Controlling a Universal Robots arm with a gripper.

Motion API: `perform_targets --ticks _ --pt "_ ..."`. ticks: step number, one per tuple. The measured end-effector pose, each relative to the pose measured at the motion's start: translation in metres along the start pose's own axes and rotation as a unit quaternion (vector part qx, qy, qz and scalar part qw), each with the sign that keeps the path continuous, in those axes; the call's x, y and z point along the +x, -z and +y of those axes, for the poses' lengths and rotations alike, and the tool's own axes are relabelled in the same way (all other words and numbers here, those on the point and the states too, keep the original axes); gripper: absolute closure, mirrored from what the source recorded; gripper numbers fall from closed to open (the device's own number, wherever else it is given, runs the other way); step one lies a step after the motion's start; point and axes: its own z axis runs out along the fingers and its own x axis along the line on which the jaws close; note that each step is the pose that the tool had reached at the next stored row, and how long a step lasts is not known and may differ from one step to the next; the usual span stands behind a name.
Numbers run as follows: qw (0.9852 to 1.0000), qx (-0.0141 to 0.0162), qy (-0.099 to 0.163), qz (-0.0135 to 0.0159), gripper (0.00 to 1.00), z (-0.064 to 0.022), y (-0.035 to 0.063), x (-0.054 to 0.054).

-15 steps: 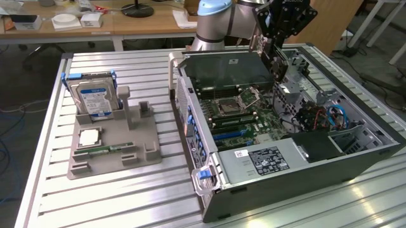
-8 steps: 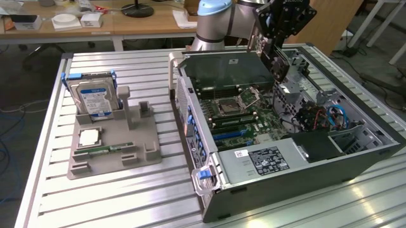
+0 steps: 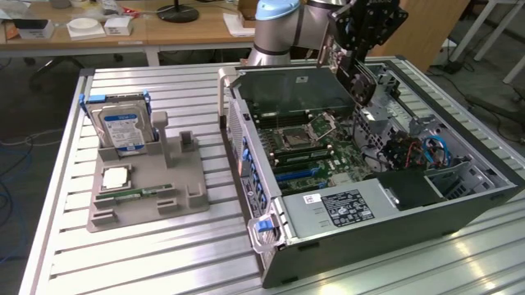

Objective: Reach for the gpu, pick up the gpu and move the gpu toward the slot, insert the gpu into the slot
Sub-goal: 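Insert the gpu into the slot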

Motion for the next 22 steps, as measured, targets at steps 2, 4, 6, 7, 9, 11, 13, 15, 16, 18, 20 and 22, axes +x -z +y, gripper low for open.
perform_targets --ticks 2,4,6,7,9,11,13,15,16,18,20,22 --pt "0.9999 -0.0005 0.010 0.0002 0.75 -0.0002 0.0000 0.0004" --pt "0.9998 -0.0009 0.020 0.0004 0.75 -0.0003 -0.0001 0.0008" --pt "0.9995 -0.0014 0.031 0.0007 0.75 -0.0005 0.0000 0.0012" --pt "0.9994 -0.0016 0.036 0.0008 0.75 -0.0006 -0.0001 0.0013" --pt "0.9989 -0.0021 0.046 0.0010 0.75 -0.0008 -0.0001 0.0016" --pt "0.9985 -0.0025 0.055 0.0012 0.75 -0.0009 -0.0001 0.0018" --pt "0.9979 -0.0030 0.065 0.0014 0.75 -0.0011 -0.0002 0.0019" --pt "0.9972 -0.0034 0.074 0.0016 0.75 -0.0012 -0.0002 0.0020" --pt "0.9969 -0.0036 0.079 0.0017 0.75 -0.0013 -0.0002 0.0020" --pt "0.9960 -0.0041 0.089 0.0019 0.75 -0.0016 -0.0002 0.0021" --pt "0.9951 -0.0045 0.098 0.0021 0.75 -0.0017 -0.0002 0.0021" --pt "0.9941 -0.0049 0.108 0.0023 0.75 -0.0019 -0.0002 0.0022"
